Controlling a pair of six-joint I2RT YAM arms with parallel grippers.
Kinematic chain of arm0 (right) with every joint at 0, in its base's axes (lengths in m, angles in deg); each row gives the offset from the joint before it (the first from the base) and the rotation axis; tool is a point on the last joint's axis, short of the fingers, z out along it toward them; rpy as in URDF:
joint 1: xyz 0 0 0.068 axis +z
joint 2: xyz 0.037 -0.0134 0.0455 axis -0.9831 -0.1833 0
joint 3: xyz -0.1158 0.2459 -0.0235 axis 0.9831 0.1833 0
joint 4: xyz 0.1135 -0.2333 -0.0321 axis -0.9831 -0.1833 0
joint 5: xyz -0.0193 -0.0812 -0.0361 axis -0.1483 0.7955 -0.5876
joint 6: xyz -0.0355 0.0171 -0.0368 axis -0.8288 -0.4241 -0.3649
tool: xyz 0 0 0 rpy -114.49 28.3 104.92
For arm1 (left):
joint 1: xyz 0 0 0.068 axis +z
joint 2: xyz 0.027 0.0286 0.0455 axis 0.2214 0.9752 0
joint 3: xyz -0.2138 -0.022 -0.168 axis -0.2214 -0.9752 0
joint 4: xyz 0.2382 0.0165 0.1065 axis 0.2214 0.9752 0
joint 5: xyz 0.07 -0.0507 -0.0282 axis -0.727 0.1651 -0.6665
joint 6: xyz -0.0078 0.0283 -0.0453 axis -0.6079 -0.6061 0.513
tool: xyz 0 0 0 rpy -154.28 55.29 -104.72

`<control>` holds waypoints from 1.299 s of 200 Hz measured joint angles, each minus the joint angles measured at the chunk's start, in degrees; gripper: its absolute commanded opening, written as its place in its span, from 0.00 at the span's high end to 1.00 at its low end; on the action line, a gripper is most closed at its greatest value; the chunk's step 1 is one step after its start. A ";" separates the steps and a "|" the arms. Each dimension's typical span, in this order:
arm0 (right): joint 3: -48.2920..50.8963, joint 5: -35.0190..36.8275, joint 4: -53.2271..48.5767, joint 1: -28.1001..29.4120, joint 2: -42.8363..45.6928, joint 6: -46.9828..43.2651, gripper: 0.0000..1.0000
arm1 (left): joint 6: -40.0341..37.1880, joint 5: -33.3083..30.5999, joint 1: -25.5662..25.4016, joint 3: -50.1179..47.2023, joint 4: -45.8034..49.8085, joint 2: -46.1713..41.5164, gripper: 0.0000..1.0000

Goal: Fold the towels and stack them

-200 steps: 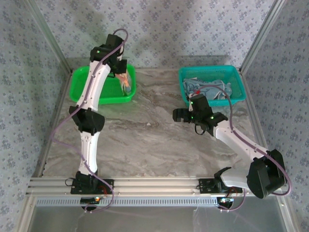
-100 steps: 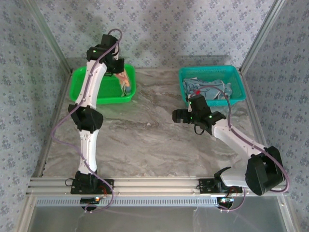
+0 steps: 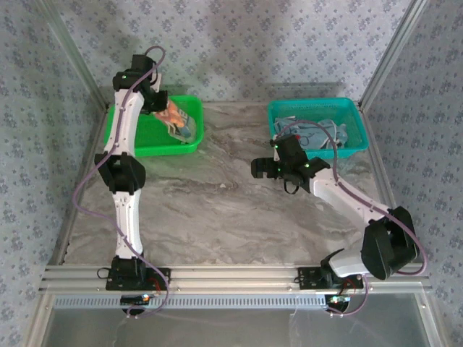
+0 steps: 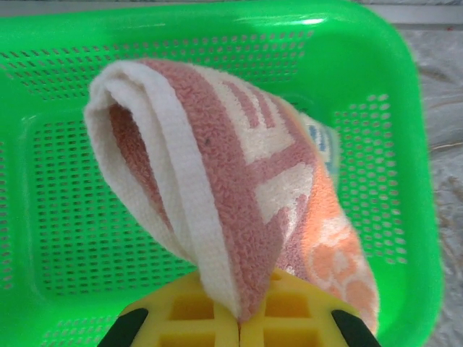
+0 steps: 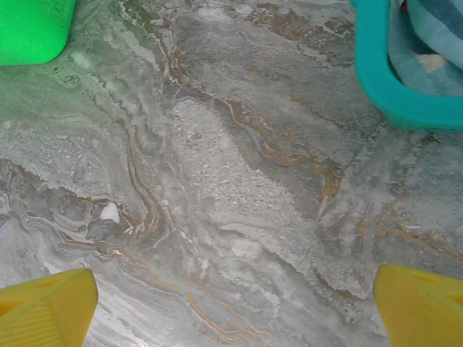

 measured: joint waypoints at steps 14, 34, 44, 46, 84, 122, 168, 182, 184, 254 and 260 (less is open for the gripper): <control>-0.98 0.22 -0.42 0.59 -0.98 0.00 0.00 | -1.49 0.22 1.27 0.00 -0.02 1.07 1.00; -2.23 0.35 -1.44 1.27 -2.23 0.00 0.00 | -3.23 0.44 3.30 -1.20 -0.07 1.97 0.61; -2.84 0.37 -2.03 1.60 -2.75 0.00 0.00 | -4.24 0.11 4.39 -2.01 -0.11 2.10 0.48; -2.95 0.37 -2.08 1.64 -2.84 0.00 0.00 | -4.24 0.09 4.55 -2.16 -0.13 2.12 0.44; -4.61 0.76 -2.69 2.29 -4.09 0.00 0.00 | -4.66 -3.50 8.85 -4.63 -1.46 2.49 0.01; -4.83 0.76 -2.67 2.54 -4.87 0.00 0.00 | -3.43 -6.19 9.92 -4.61 -2.10 2.82 0.00; -4.46 0.72 -2.23 2.51 -4.94 0.02 0.00 | 1.01 -2.49 8.92 -4.61 -2.49 2.82 0.00; -3.74 0.74 -1.79 2.43 -4.66 0.02 0.00 | 2.78 -0.35 8.70 -4.61 -2.47 2.80 0.00; -3.63 0.74 -1.77 2.40 -4.61 0.02 0.00 | 3.02 -0.11 8.68 -4.61 -2.47 2.80 0.00; -1.57 1.01 0.76 -3.37 -1.27 -0.22 0.00 | 11.61 4.87 2.95 -22.18 -8.52 -10.49 0.01; -1.57 1.22 0.98 -4.04 -1.18 -0.24 0.00 | 12.61 5.14 2.27 -24.20 -9.46 -12.17 0.00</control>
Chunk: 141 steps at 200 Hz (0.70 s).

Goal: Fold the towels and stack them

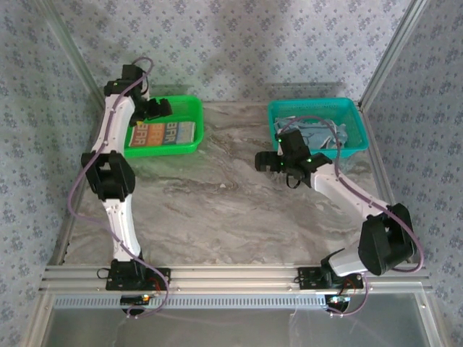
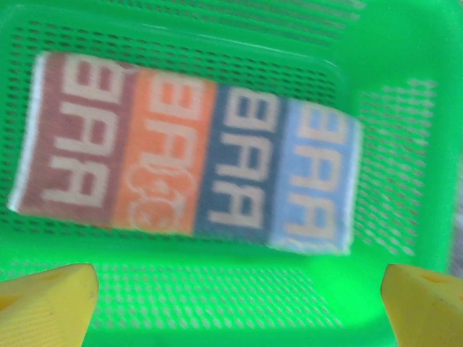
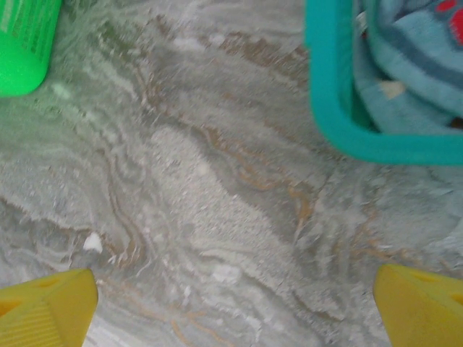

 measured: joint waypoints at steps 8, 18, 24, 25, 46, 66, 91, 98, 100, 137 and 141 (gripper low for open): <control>0.00 0.17 0.33 -1.03 0.02 0.00 0.00 | 1.11 0.24 -1.33 -4.52 -2.25 -3.74 0.00; -0.02 0.13 0.66 -2.64 0.00 0.00 0.00 | 2.97 0.46 -3.08 -10.97 -6.16 -8.70 0.01; -0.09 0.13 0.81 -3.76 0.00 0.00 0.00 | 3.93 0.63 -3.87 -14.56 -8.28 -11.06 0.00; -0.11 0.11 0.81 -4.02 0.00 0.00 0.00 | 4.09 0.61 -4.09 -15.10 -8.55 -11.65 0.01; -1.55 0.11 1.20 -8.20 -0.85 -0.26 0.00 | 7.19 1.18 -7.23 -26.21 -14.12 -19.76 0.00; -5.22 0.15 1.01 -12.13 -3.76 -0.90 0.01 | 8.90 1.31 -10.14 -32.87 -17.46 -23.93 0.01; -11.80 0.00 0.98 -16.87 -10.16 -1.25 0.07 | 10.10 1.05 -14.03 -36.94 -18.99 -25.38 0.00; -13.14 0.00 1.09 -18.10 -11.98 -1.29 0.09 | 10.32 1.05 -14.86 -37.66 -19.10 -25.53 0.00; -13.49 0.00 1.07 -18.45 -12.44 -1.16 0.09 | 10.36 1.05 -15.26 -37.90 -19.10 -25.59 0.01; -20.41 1.11 -0.81 -22.93 -22.16 -0.87 0.15 | 10.95 0.90 -17.99 -39.95 -19.08 -27.12 0.00; -20.96 1.27 -0.87 -23.15 -22.80 -0.85 0.15 | 10.97 0.83 -18.10 -40.11 -19.04 -27.45 0.00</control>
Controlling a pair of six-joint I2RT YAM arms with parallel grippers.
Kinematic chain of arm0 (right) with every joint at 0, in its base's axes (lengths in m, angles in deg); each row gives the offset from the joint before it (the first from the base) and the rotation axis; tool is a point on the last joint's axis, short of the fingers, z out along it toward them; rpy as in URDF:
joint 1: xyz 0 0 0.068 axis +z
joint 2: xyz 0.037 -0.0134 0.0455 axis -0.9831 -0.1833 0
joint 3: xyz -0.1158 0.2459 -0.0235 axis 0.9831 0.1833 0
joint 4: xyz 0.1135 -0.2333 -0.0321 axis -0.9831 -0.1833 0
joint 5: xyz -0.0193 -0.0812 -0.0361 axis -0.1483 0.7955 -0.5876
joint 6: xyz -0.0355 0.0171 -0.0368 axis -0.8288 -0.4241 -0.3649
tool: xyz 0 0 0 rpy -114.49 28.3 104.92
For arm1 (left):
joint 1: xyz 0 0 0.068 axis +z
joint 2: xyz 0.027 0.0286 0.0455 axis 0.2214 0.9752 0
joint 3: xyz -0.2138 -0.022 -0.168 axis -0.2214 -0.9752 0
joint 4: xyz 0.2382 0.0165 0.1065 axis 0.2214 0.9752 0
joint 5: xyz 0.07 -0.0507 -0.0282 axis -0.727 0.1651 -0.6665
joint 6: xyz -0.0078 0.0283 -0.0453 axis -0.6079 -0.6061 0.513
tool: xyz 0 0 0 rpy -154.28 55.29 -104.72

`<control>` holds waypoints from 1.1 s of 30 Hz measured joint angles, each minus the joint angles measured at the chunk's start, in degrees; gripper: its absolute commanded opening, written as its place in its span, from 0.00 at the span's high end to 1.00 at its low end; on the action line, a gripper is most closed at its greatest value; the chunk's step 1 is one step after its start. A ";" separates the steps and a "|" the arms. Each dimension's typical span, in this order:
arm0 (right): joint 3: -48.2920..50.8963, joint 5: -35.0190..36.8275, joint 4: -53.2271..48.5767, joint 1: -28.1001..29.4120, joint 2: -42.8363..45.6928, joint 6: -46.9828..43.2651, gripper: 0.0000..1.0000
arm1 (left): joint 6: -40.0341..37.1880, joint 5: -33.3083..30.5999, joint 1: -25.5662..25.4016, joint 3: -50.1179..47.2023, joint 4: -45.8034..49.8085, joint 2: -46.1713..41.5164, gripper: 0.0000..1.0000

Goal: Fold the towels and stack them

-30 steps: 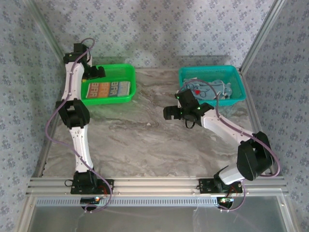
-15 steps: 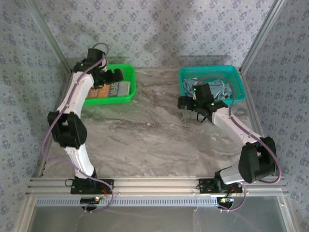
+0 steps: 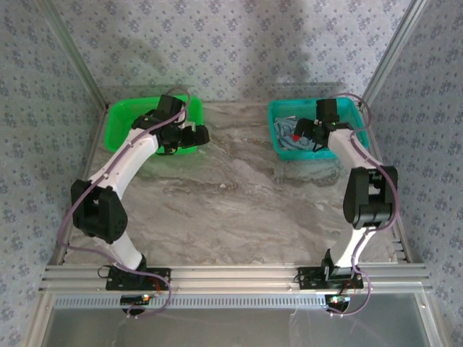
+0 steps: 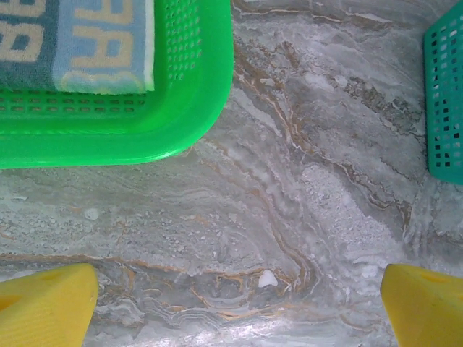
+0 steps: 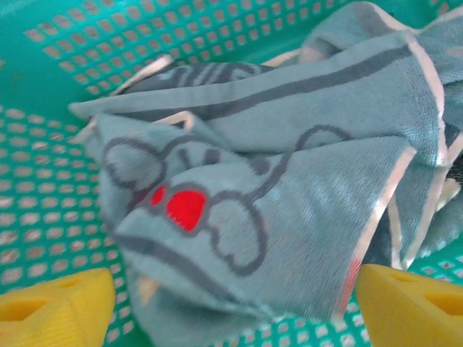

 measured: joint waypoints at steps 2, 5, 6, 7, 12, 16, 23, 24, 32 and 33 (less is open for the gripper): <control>-3.80 0.42 -1.44 -1.40 -4.22 0.07 0.17 | 0.24 -0.15 -0.20 -0.81 -0.07 -1.29 0.00; -8.59 1.03 -2.69 -2.84 -9.33 0.07 0.12 | 0.42 -0.42 -0.20 -2.40 0.00 -3.52 0.01; -9.99 1.31 -3.37 -3.17 -10.80 0.00 0.12 | 0.59 -0.46 -0.20 -2.78 -0.04 -4.02 0.00; -11.61 1.53 -4.11 -3.50 -12.46 0.00 0.13 | 0.79 -0.46 -0.20 -3.13 -0.02 -4.57 0.00; -18.01 1.92 -6.67 -3.85 -19.61 -0.11 0.33 | 1.01 -0.48 -0.20 -3.96 -0.02 -5.03 0.01; -19.26 1.77 -8.37 -3.78 -22.29 -0.31 0.74 | 1.27 -0.55 -0.20 -4.98 0.09 -5.49 0.00; -19.78 3.78 -9.53 -3.58 -21.53 -1.20 1.00 | 1.27 -0.90 -0.20 -6.27 -0.07 -7.08 0.00; -19.78 4.37 -9.70 -3.52 -20.98 -1.55 1.00 | 1.27 -0.87 -0.20 -6.62 -0.11 -7.23 0.01; -21.68 9.09 -10.14 -1.81 -8.83 -4.13 1.00 | 1.42 -0.15 -0.20 -7.82 -0.94 -7.28 0.00; -22.40 9.46 -10.14 -1.42 -7.30 -4.46 1.00 | 1.42 0.00 -0.20 -7.85 -1.31 -7.26 0.01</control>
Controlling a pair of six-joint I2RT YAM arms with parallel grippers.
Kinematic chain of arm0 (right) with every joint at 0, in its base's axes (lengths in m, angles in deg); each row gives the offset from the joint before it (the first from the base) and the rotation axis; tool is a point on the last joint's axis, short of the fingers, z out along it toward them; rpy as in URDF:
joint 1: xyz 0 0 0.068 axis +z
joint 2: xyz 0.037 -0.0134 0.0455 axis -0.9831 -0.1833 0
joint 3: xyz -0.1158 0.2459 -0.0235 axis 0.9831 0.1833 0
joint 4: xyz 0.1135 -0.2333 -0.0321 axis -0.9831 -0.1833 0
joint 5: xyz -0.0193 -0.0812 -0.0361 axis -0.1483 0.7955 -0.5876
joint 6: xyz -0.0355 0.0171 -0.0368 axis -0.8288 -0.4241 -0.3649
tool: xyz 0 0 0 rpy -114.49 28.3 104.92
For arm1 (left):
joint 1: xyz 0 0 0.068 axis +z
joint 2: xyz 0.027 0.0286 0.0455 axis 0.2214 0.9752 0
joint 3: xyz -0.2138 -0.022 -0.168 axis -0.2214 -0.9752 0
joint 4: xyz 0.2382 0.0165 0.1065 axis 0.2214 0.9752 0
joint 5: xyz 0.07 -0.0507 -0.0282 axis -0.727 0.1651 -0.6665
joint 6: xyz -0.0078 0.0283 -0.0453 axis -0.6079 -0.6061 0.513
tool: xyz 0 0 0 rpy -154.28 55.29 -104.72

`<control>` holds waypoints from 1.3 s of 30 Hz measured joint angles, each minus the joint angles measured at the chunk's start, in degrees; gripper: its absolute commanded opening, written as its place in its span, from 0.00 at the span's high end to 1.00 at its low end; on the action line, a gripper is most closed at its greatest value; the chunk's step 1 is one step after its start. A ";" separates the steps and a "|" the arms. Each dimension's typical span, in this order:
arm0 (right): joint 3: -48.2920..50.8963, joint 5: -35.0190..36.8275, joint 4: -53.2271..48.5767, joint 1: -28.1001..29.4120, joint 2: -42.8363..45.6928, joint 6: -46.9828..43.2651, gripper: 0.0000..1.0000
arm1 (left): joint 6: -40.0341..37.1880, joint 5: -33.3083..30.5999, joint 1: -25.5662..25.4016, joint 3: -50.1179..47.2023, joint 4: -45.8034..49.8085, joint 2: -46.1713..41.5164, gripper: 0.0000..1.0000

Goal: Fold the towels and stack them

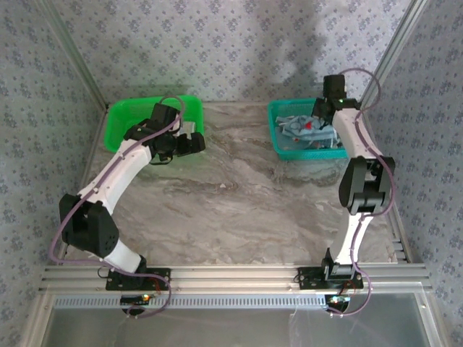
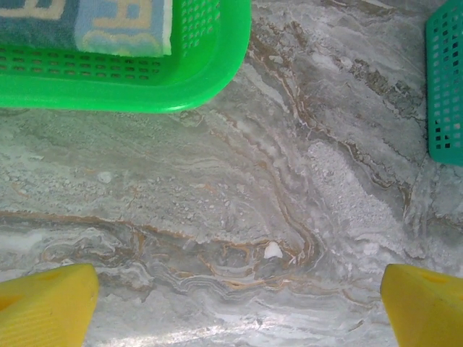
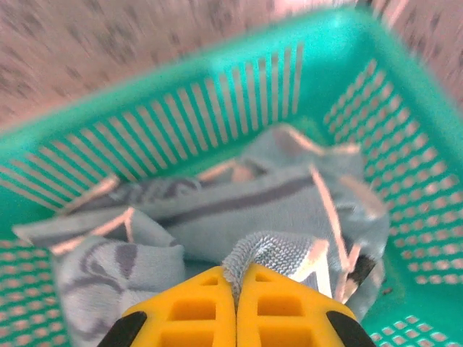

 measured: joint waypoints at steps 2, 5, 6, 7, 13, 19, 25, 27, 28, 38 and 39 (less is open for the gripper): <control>-1.79 0.74 0.02 1.42 3.39 -0.70 1.00 | 0.00 0.26 0.00 -0.15 -0.68 -0.02 0.00; -4.33 1.29 -0.17 4.26 7.28 -1.88 1.00 | -0.02 0.48 0.00 -0.61 -1.53 0.00 0.00; -5.11 1.33 -0.33 5.03 8.11 -2.23 1.00 | -0.02 0.50 0.00 -0.61 -1.53 0.00 0.00; -6.40 1.44 -0.92 6.36 9.01 -2.84 1.00 | -0.02 0.61 0.00 -0.61 -1.57 0.00 0.00; -13.18 0.28 -3.02 14.14 13.14 -5.07 1.00 | -0.22 1.07 0.00 -1.29 -2.40 0.00 0.00; -14.53 -1.86 -2.89 23.02 16.24 -5.11 1.00 | -0.22 1.38 0.98 -3.65 -3.82 -1.09 0.00; -13.86 -4.79 -0.68 34.23 16.65 -3.91 1.00 | -0.22 1.46 3.23 -6.14 -4.76 -4.57 0.00; -12.41 -6.21 0.98 36.81 16.96 -2.40 1.00 | -0.22 1.42 3.93 -6.97 -4.57 -6.16 0.00; -11.82 -6.71 1.60 37.90 16.98 -1.53 1.00 | -0.22 1.33 4.31 -7.32 -4.63 -6.86 0.00; -0.11 -6.14 6.95 44.19 20.85 4.81 1.00 | -0.20 -0.90 8.50 -10.67 -4.31 -14.62 0.00; 2.29 -6.29 7.52 43.78 21.57 5.99 1.00 | -0.20 -0.94 8.66 -10.75 -4.22 -14.97 0.00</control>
